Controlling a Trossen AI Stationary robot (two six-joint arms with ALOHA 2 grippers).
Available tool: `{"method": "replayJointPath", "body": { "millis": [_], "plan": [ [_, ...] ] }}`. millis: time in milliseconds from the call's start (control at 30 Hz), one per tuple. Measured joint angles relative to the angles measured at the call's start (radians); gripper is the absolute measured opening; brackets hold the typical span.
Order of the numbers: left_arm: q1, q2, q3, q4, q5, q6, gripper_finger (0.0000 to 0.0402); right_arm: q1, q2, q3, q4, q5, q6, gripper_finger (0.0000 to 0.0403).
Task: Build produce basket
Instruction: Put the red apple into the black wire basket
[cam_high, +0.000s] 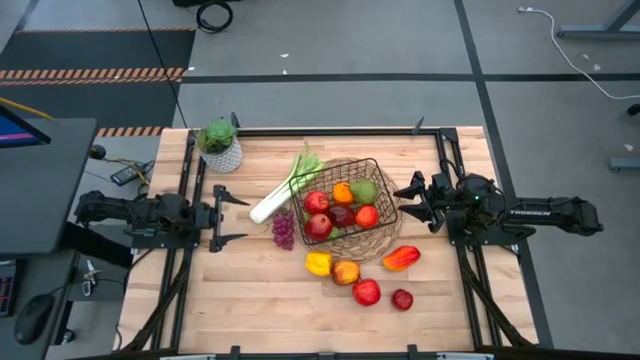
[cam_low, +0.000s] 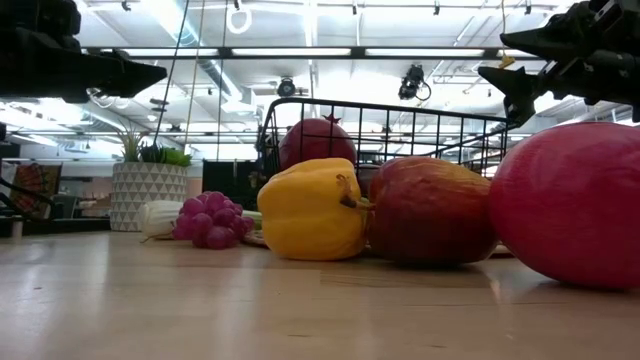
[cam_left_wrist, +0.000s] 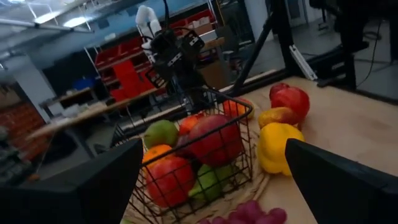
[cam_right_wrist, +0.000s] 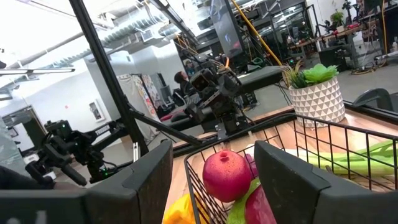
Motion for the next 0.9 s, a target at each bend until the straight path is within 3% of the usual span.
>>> {"method": "replayJointPath", "body": {
  "millis": [567, 900],
  "plan": [
    [0.000, 0.000, -0.001, 0.002, -0.001, 0.040, 0.0400, 0.000, 0.000, 0.000, 0.007, 0.000, 0.000, 0.0231],
    [0.000, 0.000, -0.001, 0.003, 0.000, 0.039, 0.0400, 0.014, 0.000, 0.000, 0.199, 0.011, -0.048, 0.0231]
  ]
}}
